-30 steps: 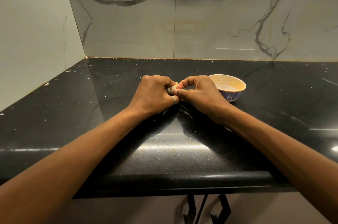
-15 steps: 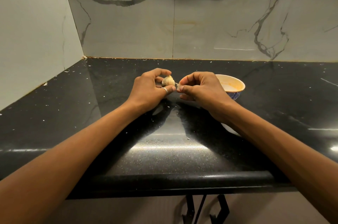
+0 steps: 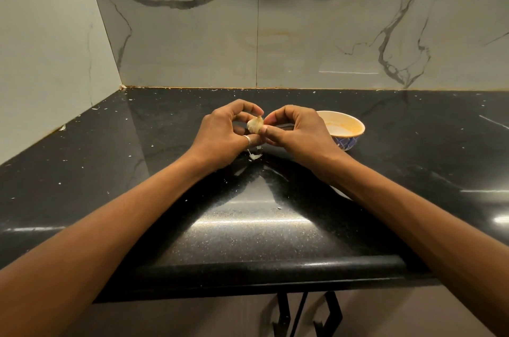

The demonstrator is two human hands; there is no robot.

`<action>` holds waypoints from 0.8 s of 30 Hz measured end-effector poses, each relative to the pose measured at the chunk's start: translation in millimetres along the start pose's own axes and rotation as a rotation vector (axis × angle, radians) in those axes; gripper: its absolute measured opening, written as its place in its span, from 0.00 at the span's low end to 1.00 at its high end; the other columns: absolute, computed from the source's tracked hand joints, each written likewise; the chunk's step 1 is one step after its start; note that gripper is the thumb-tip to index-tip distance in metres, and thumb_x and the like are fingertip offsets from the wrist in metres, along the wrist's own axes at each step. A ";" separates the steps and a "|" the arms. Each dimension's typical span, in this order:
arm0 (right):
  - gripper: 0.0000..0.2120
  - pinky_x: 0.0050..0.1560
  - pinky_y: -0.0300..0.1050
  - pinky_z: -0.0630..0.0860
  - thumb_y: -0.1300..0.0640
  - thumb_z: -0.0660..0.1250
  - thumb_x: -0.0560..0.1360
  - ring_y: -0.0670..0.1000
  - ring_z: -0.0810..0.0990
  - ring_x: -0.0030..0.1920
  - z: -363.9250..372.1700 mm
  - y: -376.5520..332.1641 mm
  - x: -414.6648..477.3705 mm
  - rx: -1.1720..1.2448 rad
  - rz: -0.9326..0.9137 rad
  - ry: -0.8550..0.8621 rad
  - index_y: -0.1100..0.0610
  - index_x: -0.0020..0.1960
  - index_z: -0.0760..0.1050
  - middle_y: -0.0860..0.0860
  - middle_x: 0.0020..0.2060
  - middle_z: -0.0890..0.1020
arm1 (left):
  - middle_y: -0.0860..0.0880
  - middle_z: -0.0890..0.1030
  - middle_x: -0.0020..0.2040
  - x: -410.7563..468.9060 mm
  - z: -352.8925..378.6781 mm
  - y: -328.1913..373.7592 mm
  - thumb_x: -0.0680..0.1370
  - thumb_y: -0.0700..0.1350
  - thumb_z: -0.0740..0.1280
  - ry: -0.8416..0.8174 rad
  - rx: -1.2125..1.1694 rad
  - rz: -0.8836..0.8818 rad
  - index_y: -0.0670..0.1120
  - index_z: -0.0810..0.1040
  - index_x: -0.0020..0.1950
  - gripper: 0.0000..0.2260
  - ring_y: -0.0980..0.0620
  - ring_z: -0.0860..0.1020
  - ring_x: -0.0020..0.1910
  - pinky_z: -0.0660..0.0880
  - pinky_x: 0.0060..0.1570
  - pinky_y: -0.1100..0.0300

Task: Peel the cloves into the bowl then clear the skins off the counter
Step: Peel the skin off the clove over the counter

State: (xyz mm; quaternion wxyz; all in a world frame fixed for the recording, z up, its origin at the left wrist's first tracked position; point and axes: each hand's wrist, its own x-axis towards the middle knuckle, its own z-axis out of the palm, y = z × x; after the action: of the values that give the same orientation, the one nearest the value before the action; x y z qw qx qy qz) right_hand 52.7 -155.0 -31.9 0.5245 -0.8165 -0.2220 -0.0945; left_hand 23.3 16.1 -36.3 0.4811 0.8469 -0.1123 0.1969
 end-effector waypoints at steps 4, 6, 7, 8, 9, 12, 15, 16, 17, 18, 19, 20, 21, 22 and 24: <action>0.06 0.54 0.50 0.82 0.53 0.76 0.73 0.45 0.84 0.46 -0.8 -1.3 -0.5 -0.051 -0.019 0.020 0.52 0.48 0.82 0.46 0.42 0.85 | 0.50 0.85 0.50 -0.2 1.3 -1.3 0.69 0.39 0.80 0.007 0.002 0.007 0.51 0.81 0.59 0.21 0.54 0.86 0.43 0.82 0.52 0.53; 0.06 0.52 0.46 0.83 0.53 0.76 0.73 0.44 0.84 0.45 -1.6 -2.3 -1.4 -0.063 -0.034 0.023 0.52 0.48 0.82 0.46 0.42 0.85 | 0.50 0.86 0.50 0.2 1.2 -2.3 0.69 0.40 0.80 0.001 -0.003 -0.002 0.50 0.82 0.60 0.21 0.55 0.86 0.44 0.82 0.53 0.52; 0.06 0.51 0.45 0.83 0.53 0.76 0.73 0.44 0.84 0.44 -2.1 -2.9 -2.0 -0.059 -0.040 0.023 0.53 0.47 0.83 0.46 0.41 0.85 | 0.50 0.86 0.50 0.2 1.0 -2.6 0.69 0.40 0.80 -0.001 -0.008 -0.006 0.50 0.83 0.60 0.21 0.55 0.86 0.45 0.82 0.53 0.52; 0.06 0.51 0.43 0.83 0.52 0.76 0.73 0.44 0.84 0.44 -2.5 -3.2 -2.4 -0.055 -0.045 0.023 0.53 0.48 0.83 0.46 0.41 0.85 | 0.50 0.86 0.50 0.3 0.8 -2.8 0.69 0.40 0.80 -0.003 -0.017 -0.009 0.50 0.83 0.60 0.21 0.55 0.86 0.45 0.82 0.53 0.52; 0.07 0.50 0.42 0.82 0.52 0.76 0.72 0.44 0.84 0.44 -2.6 -3.2 -2.8 -0.054 -0.049 0.022 0.53 0.48 0.83 0.46 0.41 0.85 | 0.50 0.86 0.50 0.2 0.6 -2.6 0.69 0.39 0.80 -0.005 -0.027 -0.011 0.50 0.83 0.60 0.21 0.55 0.86 0.46 0.82 0.54 0.52; 0.08 0.50 0.41 0.82 0.53 0.77 0.72 0.44 0.84 0.45 -3.0 -2.5 -2.7 -0.068 -0.064 0.018 0.54 0.49 0.83 0.46 0.42 0.85 | 0.50 0.86 0.52 -0.2 0.2 -2.0 0.69 0.37 0.80 -0.021 -0.065 -0.026 0.49 0.83 0.60 0.21 0.55 0.85 0.48 0.82 0.55 0.53; 0.07 0.50 0.41 0.82 0.53 0.77 0.71 0.43 0.84 0.44 -3.6 -1.8 -2.0 -0.081 -0.082 0.019 0.54 0.47 0.84 0.45 0.42 0.85 | 0.48 0.85 0.53 -0.7 -0.9 -2.3 0.69 0.36 0.79 -0.045 -0.088 -0.028 0.47 0.83 0.60 0.21 0.53 0.85 0.49 0.82 0.55 0.53; 0.07 0.51 0.42 0.82 0.54 0.77 0.72 0.44 0.84 0.44 -3.8 -0.8 -1.0 -0.076 -0.081 0.025 0.54 0.47 0.84 0.45 0.42 0.85 | 0.48 0.85 0.53 -0.4 -1.1 -2.5 0.69 0.36 0.79 -0.050 -0.097 -0.030 0.47 0.82 0.60 0.21 0.53 0.85 0.50 0.82 0.54 0.54; 0.05 0.52 0.45 0.82 0.56 0.77 0.72 0.45 0.84 0.45 -3.8 0.8 0.3 -0.063 -0.074 0.031 0.54 0.47 0.84 0.46 0.42 0.85 | 0.48 0.85 0.53 -0.1 -1.2 -2.4 0.70 0.36 0.79 -0.052 -0.108 -0.034 0.47 0.82 0.61 0.21 0.53 0.85 0.50 0.82 0.54 0.56; 0.04 0.53 0.48 0.82 0.58 0.76 0.73 0.46 0.84 0.46 -3.6 2.8 1.7 -0.041 -0.064 0.037 0.54 0.48 0.84 0.48 0.42 0.85 | 0.48 0.85 0.53 0.4 -1.0 -2.2 0.70 0.35 0.78 -0.053 -0.124 -0.039 0.46 0.82 0.61 0.21 0.53 0.85 0.51 0.81 0.54 0.58; 0.04 0.53 0.52 0.83 0.60 0.74 0.74 0.48 0.85 0.47 -3.1 4.6 3.0 -0.012 -0.051 0.040 0.55 0.49 0.83 0.49 0.43 0.86 | 0.47 0.85 0.52 0.8 -0.7 -1.9 0.71 0.34 0.77 -0.053 -0.145 -0.042 0.45 0.81 0.62 0.20 0.52 0.85 0.51 0.81 0.55 0.59; 0.05 0.53 0.54 0.83 0.61 0.73 0.75 0.50 0.85 0.48 -2.1 6.5 4.1 0.016 -0.041 0.039 0.55 0.51 0.83 0.51 0.44 0.86 | 0.46 0.85 0.52 1.2 -0.3 -1.9 0.72 0.33 0.76 -0.057 -0.169 -0.047 0.44 0.80 0.62 0.20 0.51 0.85 0.52 0.80 0.55 0.59; 0.06 0.54 0.54 0.83 0.62 0.72 0.76 0.51 0.85 0.49 -1.1 8.3 5.1 0.028 -0.036 0.032 0.56 0.53 0.82 0.52 0.46 0.86 | 0.45 0.85 0.52 1.1 0.1 -1.6 0.72 0.31 0.75 -0.064 -0.188 -0.052 0.42 0.80 0.62 0.20 0.50 0.85 0.53 0.80 0.56 0.59; 0.07 0.54 0.53 0.83 0.62 0.72 0.76 0.51 0.85 0.49 -0.2 9.3 5.8 0.023 -0.039 0.020 0.56 0.54 0.82 0.52 0.46 0.86 | 0.45 0.85 0.52 1.1 0.5 -1.4 0.73 0.31 0.74 -0.075 -0.200 -0.054 0.42 0.79 0.63 0.19 0.50 0.85 0.53 0.80 0.56 0.60; 0.07 0.53 0.53 0.83 0.60 0.72 0.77 0.50 0.86 0.49 0.9 10.2 6.4 0.002 -0.053 0.008 0.57 0.54 0.83 0.51 0.46 0.86 | 0.44 0.85 0.53 1.2 0.6 -1.5 0.74 0.30 0.72 -0.096 -0.215 -0.058 0.41 0.78 0.64 0.19 0.50 0.84 0.54 0.80 0.56 0.61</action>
State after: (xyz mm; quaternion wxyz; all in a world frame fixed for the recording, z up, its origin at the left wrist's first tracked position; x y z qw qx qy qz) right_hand 63.0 -156.2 -38.1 0.5235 -0.8094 -0.2416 -0.1113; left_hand 25.1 16.4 -37.1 0.5686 0.8017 -0.1314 0.1289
